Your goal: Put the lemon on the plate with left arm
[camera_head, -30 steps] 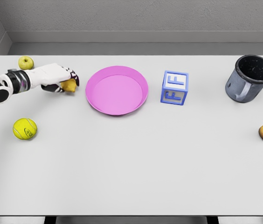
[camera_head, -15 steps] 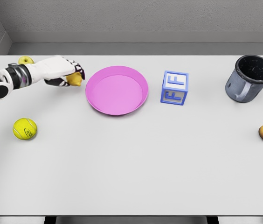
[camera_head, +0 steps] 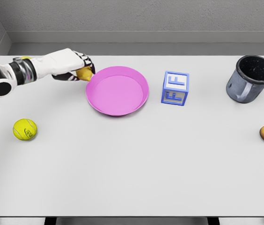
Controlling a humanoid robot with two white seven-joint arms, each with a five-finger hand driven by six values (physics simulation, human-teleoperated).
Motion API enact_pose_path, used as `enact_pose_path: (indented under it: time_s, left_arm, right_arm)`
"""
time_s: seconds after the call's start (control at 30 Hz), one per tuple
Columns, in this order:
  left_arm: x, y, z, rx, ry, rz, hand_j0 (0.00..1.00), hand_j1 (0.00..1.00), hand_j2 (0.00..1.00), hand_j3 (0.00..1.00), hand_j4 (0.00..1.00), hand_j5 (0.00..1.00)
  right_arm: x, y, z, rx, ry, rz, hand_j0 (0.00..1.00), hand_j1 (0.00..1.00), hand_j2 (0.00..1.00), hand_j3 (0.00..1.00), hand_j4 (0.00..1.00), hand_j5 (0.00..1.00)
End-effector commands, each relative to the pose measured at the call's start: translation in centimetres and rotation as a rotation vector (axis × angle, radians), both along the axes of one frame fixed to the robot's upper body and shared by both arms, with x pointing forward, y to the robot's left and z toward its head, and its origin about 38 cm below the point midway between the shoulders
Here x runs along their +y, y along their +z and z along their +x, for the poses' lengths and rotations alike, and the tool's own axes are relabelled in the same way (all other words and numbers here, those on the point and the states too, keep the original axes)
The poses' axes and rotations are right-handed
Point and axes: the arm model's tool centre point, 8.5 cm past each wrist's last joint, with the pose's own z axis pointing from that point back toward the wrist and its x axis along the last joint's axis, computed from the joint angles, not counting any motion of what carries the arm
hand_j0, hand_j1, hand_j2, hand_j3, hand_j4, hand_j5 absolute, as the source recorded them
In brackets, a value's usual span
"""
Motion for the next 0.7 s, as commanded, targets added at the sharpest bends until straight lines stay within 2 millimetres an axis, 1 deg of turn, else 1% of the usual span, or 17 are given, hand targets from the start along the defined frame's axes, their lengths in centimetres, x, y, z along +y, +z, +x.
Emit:
enact_pose_path:
  time_s: [0.0, 0.03, 0.13, 0.17, 0.23, 0.4, 0.43, 0.53, 0.6, 0.67]
  left_arm:
    - [-0.8, 0.7, -0.3, -0.018, -0.024, -0.015, 0.54, 0.54, 0.54, 0.54, 0.54, 0.54]
    - [-1.2, 1.0, -0.4, -0.026, -0.036, -0.017, 0.54, 0.54, 0.54, 0.54, 0.54, 0.54]
    - [-2.5, 0.8, -0.6, -0.027, -0.064, -0.017, 0.54, 0.54, 0.54, 0.54, 0.54, 0.54]
    - [-3.2, 1.0, -0.7, -0.032, -0.08, -0.023, 0.54, 0.54, 0.54, 0.54, 0.54, 0.54]
    - [-4.0, 1.3, -1.0, -0.044, -0.104, -0.023, 0.54, 0.54, 0.54, 0.54, 0.54, 0.54]
    - [-6.0, 0.7, -1.2, -0.037, -0.134, -0.039, 0.54, 0.54, 0.54, 0.54, 0.54, 0.54]
    - [-6.4, 0.0, -1.4, -0.024, -0.139, -0.045, 0.54, 0.54, 0.54, 0.54, 0.54, 0.54]
    - [-6.6, -0.2, -1.5, -0.022, -0.143, -0.04, 0.54, 0.54, 0.54, 0.54, 0.54, 0.54]
    - [-7.4, -1.2, -1.8, -0.009, -0.152, -0.043, 0.54, 0.54, 0.54, 0.54, 0.54, 0.54]
    - [-7.5, -1.1, -1.8, -0.01, -0.154, -0.044, 0.54, 0.54, 0.54, 0.54, 0.54, 0.54]
  right_arm:
    - [0.0, 0.0, -0.1, 0.002, 0.001, 0.0, 1.0, 1.0, 1.0, 1.0, 1.0, 1.0]
    - [0.0, 0.0, 0.0, 0.0, 0.0, 0.0, 1.0, 1.0, 1.0, 1.0, 1.0, 1.0]
    - [0.0, 0.0, 0.0, 0.0, 0.001, 0.0, 1.0, 1.0, 1.0, 1.0, 1.0, 1.0]
    - [0.0, 0.0, 0.0, 0.0, 0.001, 0.0, 1.0, 1.0, 1.0, 1.0, 1.0, 1.0]
    - [0.0, 0.0, 0.0, 0.0, 0.001, 0.001, 1.0, 1.0, 1.0, 1.0, 1.0, 1.0]
    - [0.0, 0.0, -0.1, 0.002, 0.001, 0.0, 1.0, 1.0, 1.0, 1.0, 1.0, 1.0]
    - [0.0, 0.0, 0.0, 0.0, 0.0, 0.0, 1.0, 1.0, 1.0, 1.0, 1.0, 1.0]
    - [0.0, 0.0, 0.0, 0.0, 0.0, 0.001, 1.0, 1.0, 1.0, 1.0, 1.0, 1.0]
    - [0.0, 0.0, 0.0, 0.0, 0.001, 0.0, 1.0, 1.0, 1.0, 1.0, 1.0, 1.0]
    - [0.0, 0.0, 0.0, 0.0, 0.0, 0.0, 1.0, 1.0, 1.0, 1.0, 1.0, 1.0]
